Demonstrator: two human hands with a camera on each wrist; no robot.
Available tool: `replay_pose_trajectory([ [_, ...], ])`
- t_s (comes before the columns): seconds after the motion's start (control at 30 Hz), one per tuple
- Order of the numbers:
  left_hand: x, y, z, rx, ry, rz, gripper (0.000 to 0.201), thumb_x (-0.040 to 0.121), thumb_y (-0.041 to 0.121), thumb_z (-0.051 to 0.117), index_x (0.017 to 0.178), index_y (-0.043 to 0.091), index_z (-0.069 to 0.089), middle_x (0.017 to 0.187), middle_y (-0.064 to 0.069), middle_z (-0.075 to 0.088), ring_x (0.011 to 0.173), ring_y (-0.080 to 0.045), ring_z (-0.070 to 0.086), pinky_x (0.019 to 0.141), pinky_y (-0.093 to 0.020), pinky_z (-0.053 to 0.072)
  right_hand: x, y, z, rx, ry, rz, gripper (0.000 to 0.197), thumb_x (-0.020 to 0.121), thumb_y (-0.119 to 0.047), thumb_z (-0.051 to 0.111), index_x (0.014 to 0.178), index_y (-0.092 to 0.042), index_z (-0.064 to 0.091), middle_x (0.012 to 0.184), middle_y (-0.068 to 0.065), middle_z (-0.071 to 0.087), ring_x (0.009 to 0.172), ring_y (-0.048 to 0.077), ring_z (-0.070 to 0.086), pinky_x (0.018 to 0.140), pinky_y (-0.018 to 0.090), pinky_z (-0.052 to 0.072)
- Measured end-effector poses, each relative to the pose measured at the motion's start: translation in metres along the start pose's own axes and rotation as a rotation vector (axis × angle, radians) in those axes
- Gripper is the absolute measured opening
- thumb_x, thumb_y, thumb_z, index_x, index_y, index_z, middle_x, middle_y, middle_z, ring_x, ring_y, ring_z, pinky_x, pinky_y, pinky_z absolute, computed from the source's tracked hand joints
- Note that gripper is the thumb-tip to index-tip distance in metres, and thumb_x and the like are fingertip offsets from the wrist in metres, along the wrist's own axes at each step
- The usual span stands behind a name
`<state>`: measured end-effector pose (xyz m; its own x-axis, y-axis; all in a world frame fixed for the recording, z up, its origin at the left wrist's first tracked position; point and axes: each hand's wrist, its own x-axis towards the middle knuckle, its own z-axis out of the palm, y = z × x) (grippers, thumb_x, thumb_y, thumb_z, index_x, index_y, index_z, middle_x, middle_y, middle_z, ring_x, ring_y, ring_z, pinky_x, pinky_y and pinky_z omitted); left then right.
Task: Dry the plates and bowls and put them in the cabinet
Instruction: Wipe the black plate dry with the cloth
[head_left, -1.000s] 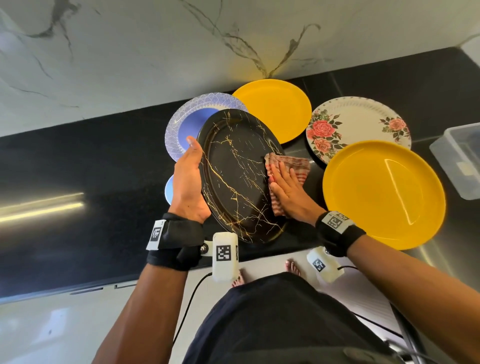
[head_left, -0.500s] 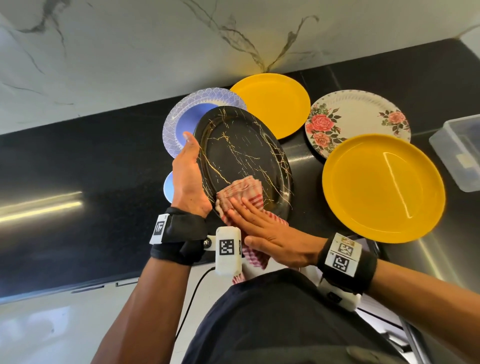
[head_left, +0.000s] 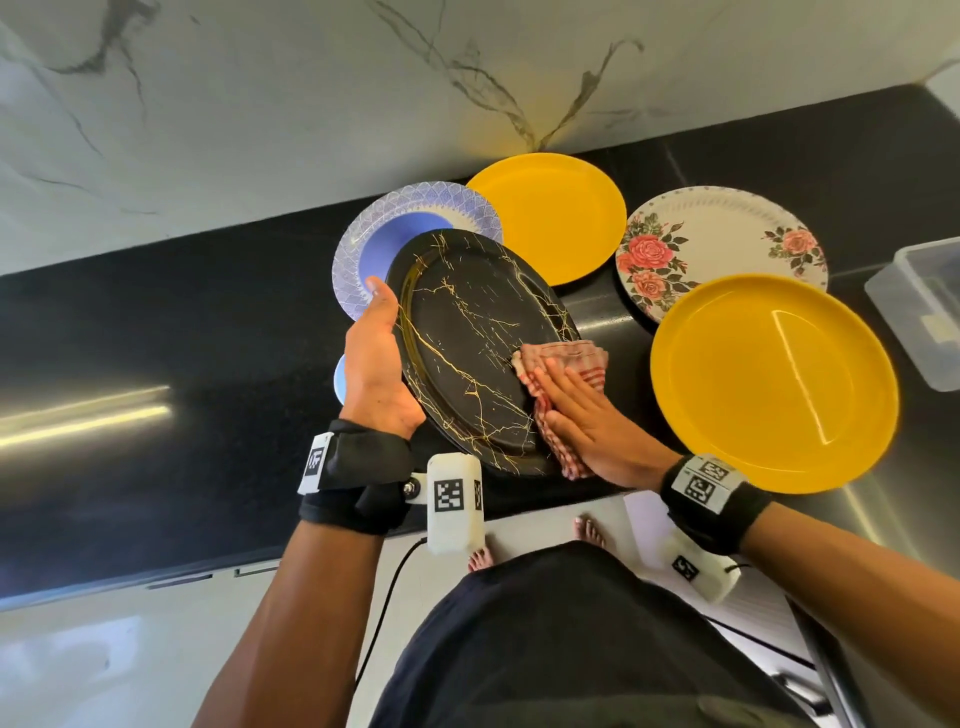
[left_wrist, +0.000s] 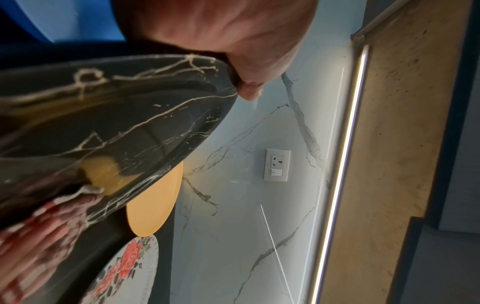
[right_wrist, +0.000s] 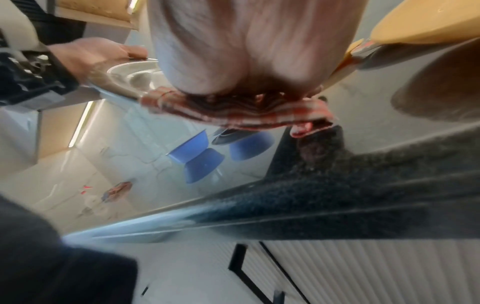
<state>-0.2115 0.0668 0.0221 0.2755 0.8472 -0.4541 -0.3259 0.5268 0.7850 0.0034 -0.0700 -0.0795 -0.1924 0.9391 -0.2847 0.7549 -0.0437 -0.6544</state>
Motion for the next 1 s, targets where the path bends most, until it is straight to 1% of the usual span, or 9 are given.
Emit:
replay_pose_trajectory([
  [0.13,0.002,0.005,0.0,0.011,0.032,-0.023,0.059,0.103,0.06,0.038,0.137,0.018,0.061,0.128,-0.013,0.07,0.119,-0.033,0.067,0.108,-0.059,0.046,0.012,0.002,-0.006,0.113,0.093,0.119,0.057,0.111,-0.03,0.026,0.154,-0.026,-0.012,0.16,-0.01,-0.019,0.147,-0.002,-0.022,0.119,0.015,-0.013],
  [0.2,0.002,0.007,-0.002,0.012,0.052,-0.044,0.06,0.101,0.062,0.039,0.136,0.019,0.061,0.127,-0.012,0.071,0.119,-0.034,0.067,0.107,-0.059,0.046,0.013,0.002,-0.005,0.315,0.166,0.222,0.061,0.109,-0.032,0.036,0.16,-0.028,0.001,0.167,-0.009,-0.004,0.153,0.01,0.012,0.122,0.022,0.012],
  [0.33,-0.002,0.008,-0.007,-0.019,0.043,-0.101,0.066,0.098,0.067,0.04,0.139,0.02,0.059,0.133,-0.015,0.067,0.125,-0.037,0.063,0.108,-0.062,0.044,-0.005,0.004,-0.006,0.529,0.363,0.358,0.056,0.104,-0.016,0.052,0.155,-0.028,0.034,0.156,0.001,0.042,0.115,0.016,0.063,0.093,0.025,0.056],
  [0.43,-0.006,0.012,-0.009,-0.082,0.018,-0.108,0.067,0.1,0.066,0.036,0.141,0.016,0.058,0.133,-0.016,0.066,0.124,-0.037,0.063,0.11,-0.061,0.042,-0.017,-0.004,-0.018,0.533,0.465,0.423,0.046,0.104,-0.018,0.052,0.149,-0.024,0.045,0.122,0.004,0.066,0.088,0.012,0.069,0.074,0.02,0.059],
  [0.5,-0.006,0.013,-0.008,-0.119,0.004,-0.111,0.07,0.1,0.066,0.033,0.143,0.015,0.055,0.135,-0.017,0.065,0.125,-0.037,0.062,0.11,-0.06,0.042,-0.019,-0.011,-0.028,0.617,0.47,0.458,0.04,0.104,-0.019,0.051,0.143,-0.025,0.052,0.116,0.004,0.07,0.093,0.018,0.07,0.086,0.036,0.06],
  [0.6,-0.003,0.015,-0.009,-0.149,0.019,-0.088,0.075,0.097,0.071,0.034,0.146,0.017,0.051,0.139,-0.016,0.062,0.129,-0.039,0.059,0.11,-0.062,0.042,-0.023,-0.028,-0.043,0.856,0.456,0.483,0.03,0.101,-0.014,0.056,0.13,-0.02,0.06,0.102,0.001,0.072,0.09,0.019,0.069,0.081,0.029,0.055],
  [0.77,-0.003,0.02,-0.008,-0.182,0.125,-0.018,0.075,0.091,0.075,0.043,0.141,0.02,0.057,0.137,-0.013,0.065,0.126,-0.039,0.061,0.106,-0.068,0.042,-0.046,-0.044,-0.06,0.87,0.423,0.369,0.031,0.089,-0.021,0.074,0.119,-0.019,0.07,0.1,-0.001,0.077,0.088,0.014,0.074,0.072,0.019,0.055],
  [0.87,-0.006,0.021,-0.01,-0.214,0.188,0.037,0.069,0.094,0.072,0.04,0.137,0.021,0.06,0.133,-0.011,0.068,0.122,-0.037,0.064,0.105,-0.067,0.045,-0.06,-0.048,-0.071,0.8,0.575,0.286,0.019,0.089,-0.021,0.073,0.108,-0.023,0.074,0.091,-0.002,0.077,0.086,0.017,0.074,0.075,0.025,0.058],
  [1.0,-0.014,0.021,-0.005,-0.217,0.236,0.044,0.063,0.096,0.069,0.042,0.134,0.023,0.063,0.127,-0.008,0.071,0.117,-0.034,0.068,0.103,-0.063,0.048,-0.07,-0.057,-0.077,0.575,0.781,0.01,0.025,0.099,-0.025,0.062,0.122,-0.035,0.06,0.111,-0.021,0.068,0.101,-0.004,0.064,0.085,0.01,0.05],
])
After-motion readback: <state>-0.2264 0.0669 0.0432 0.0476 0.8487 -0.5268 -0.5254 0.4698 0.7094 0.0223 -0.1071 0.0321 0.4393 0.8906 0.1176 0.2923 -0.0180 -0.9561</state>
